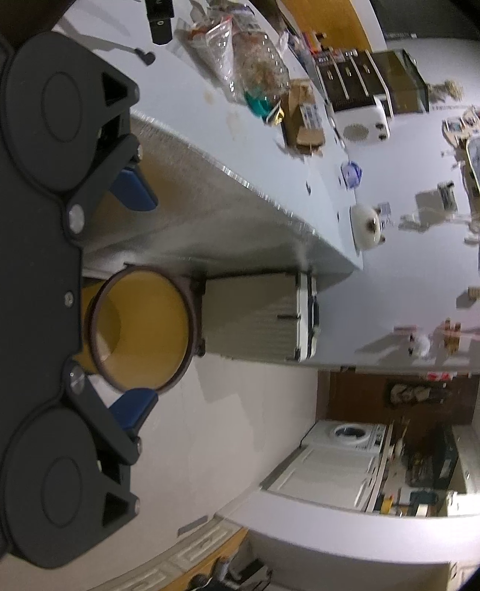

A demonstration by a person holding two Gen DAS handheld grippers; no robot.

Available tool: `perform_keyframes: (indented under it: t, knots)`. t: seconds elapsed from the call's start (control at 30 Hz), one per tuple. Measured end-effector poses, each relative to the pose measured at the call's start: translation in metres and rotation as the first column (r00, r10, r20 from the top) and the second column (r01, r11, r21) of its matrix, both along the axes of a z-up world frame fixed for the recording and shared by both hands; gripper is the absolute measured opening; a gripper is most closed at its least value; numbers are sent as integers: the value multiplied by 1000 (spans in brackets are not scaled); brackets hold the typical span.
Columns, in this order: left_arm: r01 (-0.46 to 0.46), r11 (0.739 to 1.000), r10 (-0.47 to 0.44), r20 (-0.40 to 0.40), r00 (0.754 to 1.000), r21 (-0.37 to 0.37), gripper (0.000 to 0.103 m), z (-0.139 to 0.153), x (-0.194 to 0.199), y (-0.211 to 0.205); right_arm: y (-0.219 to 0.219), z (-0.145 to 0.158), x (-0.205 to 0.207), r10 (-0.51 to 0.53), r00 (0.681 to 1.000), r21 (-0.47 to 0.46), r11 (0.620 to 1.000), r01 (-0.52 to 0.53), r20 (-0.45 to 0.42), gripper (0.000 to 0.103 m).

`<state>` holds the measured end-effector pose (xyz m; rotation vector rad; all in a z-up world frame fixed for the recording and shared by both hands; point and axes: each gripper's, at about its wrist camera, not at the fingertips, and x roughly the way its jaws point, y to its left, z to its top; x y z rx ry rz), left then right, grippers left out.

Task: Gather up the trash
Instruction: 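Move both tools over the trash pile on the table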

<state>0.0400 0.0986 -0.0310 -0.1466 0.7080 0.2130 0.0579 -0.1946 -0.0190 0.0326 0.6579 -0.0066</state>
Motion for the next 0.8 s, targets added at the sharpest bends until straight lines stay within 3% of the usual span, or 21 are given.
perform_keyframes:
  t: [0.23, 0.43, 0.6, 0.8]
  knots:
    - [-140, 990, 140, 20, 990, -22, 103, 4, 1, 59, 45, 9, 27, 98, 995, -7, 995, -98, 29, 103]
    - [-182, 980, 190, 98, 977, -86, 103, 6, -6, 110, 96, 17, 49, 205, 977, 16, 978, -206, 62, 103]
    - [-208, 968, 222, 96, 970, -139, 103, 6, -15, 144, 149, 22, 59, 313, 938, -12, 949, -314, 148, 103]
    - [-223, 957, 244, 102, 964, -186, 103, 6, -23, 172, 203, 18, 73, 481, 859, 16, 871, -491, 177, 103]
